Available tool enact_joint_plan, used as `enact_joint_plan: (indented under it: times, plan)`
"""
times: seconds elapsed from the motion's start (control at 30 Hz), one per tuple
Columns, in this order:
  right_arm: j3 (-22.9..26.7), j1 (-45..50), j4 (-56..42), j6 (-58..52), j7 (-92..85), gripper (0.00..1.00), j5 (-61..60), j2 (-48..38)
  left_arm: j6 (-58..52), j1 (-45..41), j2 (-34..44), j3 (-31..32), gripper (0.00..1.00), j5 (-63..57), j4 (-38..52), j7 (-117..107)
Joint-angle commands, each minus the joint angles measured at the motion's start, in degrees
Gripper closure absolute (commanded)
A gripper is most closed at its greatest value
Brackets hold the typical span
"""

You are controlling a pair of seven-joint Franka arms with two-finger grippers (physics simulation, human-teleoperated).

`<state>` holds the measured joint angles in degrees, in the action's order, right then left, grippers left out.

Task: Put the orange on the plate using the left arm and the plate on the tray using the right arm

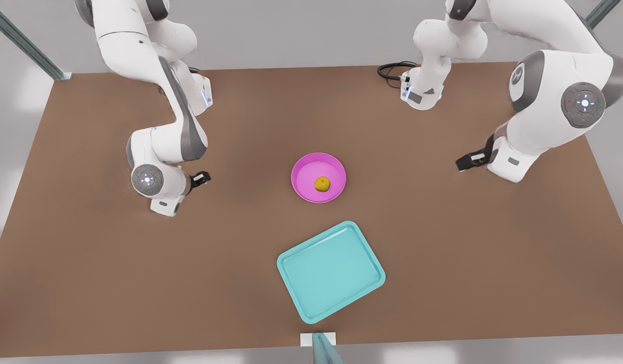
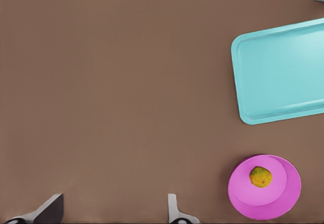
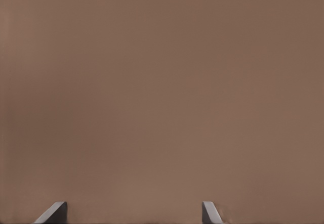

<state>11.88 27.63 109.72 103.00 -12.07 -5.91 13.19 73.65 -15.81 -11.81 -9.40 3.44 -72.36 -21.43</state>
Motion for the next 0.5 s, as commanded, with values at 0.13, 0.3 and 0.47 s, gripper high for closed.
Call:
enact_joint_plan:
  times: [0.13, 0.3, 0.47]
  plan:
    - [-1.2, 6.1, 9.6, 30.1, 13.0, 0.0, -25.2, 4.2, -5.9, 3.8, 2.2, 3.9, 0.0, -4.5, -2.5, 22.3]
    - [-5.2, 8.8, 4.1, 31.6, 13.5, 0.0, -36.6, 11.6, -6.3, 3.6, 2.4, 4.2, 0.0, -4.2, -1.4, 22.3]
    - [-5.5, 10.3, 4.5, 30.1, 12.2, 0.0, -40.7, 13.5, -7.0, 3.6, 2.3, 4.2, 0.0, -4.2, -1.2, 21.7]
